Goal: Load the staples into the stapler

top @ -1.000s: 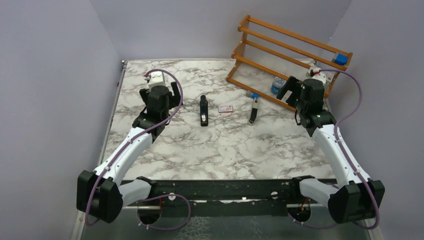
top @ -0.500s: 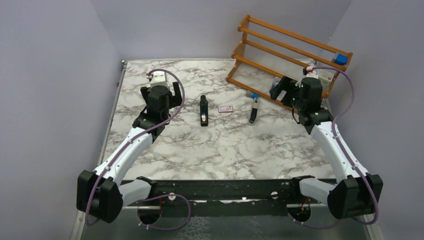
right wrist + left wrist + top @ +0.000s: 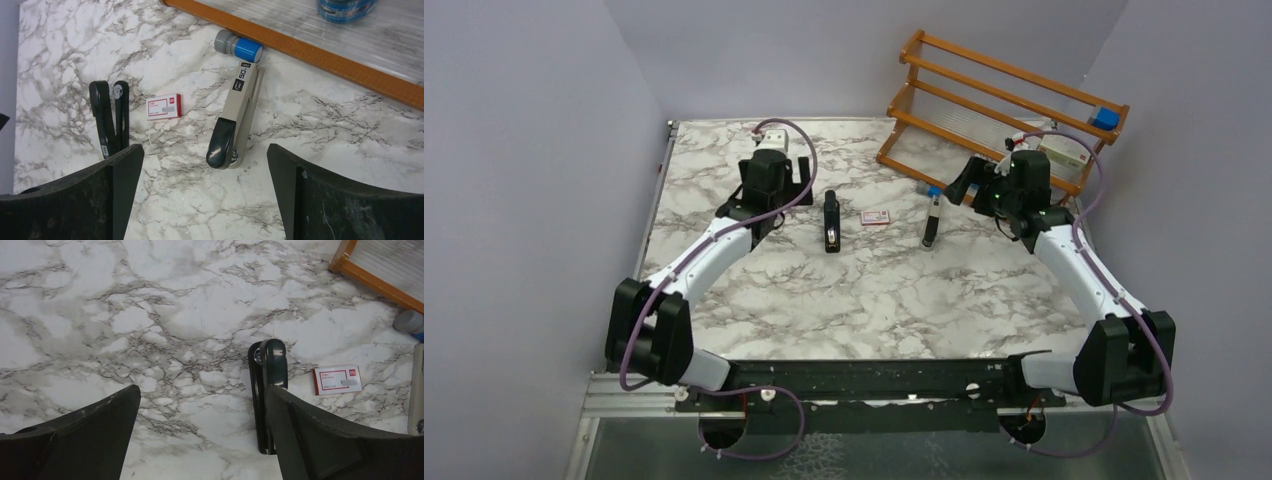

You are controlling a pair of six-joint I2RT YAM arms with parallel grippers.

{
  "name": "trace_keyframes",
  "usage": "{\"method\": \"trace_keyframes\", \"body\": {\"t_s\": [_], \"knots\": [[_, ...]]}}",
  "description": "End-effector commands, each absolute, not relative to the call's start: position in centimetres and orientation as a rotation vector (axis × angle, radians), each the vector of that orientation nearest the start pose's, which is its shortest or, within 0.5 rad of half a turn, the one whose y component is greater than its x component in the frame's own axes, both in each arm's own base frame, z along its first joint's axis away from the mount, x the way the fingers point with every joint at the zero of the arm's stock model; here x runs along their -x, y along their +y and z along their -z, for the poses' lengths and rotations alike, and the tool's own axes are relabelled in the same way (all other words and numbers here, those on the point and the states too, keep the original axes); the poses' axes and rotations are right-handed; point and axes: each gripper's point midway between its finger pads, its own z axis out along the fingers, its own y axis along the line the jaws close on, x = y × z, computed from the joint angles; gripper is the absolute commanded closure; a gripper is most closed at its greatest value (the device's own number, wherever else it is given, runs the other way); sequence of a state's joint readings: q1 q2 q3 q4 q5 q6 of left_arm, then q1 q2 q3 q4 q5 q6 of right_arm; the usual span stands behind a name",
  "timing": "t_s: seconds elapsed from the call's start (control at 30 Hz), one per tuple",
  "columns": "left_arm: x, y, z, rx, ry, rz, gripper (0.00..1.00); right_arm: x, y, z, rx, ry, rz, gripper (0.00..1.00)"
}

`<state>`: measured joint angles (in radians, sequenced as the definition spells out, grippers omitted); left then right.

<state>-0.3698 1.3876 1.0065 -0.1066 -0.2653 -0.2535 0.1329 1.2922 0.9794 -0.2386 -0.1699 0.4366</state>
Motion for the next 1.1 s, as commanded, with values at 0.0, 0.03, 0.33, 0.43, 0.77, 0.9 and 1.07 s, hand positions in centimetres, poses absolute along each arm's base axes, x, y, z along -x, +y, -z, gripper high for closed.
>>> {"method": "trace_keyframes", "body": {"t_s": [0.0,0.03,0.33,0.43,0.77,0.9,1.07], "knots": [[-41.2,-16.3,-17.5,-0.029,2.104,0.238,0.02,-37.0,9.9,-18.9,-0.194,2.160,-0.509,0.03],[-41.4,-17.1,-17.0,-0.042,2.115,0.245,0.03,-36.9,9.8,-18.8,-0.191,2.162,-0.503,0.04],[-41.7,-22.7,-11.6,-0.184,2.273,0.324,0.19,-35.9,9.4,-18.6,-0.144,2.170,-0.465,0.09],[-41.2,-23.6,-9.8,-0.216,2.322,0.320,0.23,-35.7,9.4,-18.5,-0.143,2.171,-0.471,0.09],[-41.4,-23.1,-6.9,-0.249,2.397,0.234,0.46,-35.5,10.0,-18.1,-0.113,2.174,-0.507,0.13],[-41.9,-23.1,-6.7,-0.272,2.402,0.205,0.56,-35.6,10.4,-17.9,-0.102,2.177,-0.530,0.17],[-41.8,-23.0,-6.7,-0.330,2.407,0.188,0.65,-35.5,10.7,-18.3,-0.076,2.158,-0.547,0.17]]}}
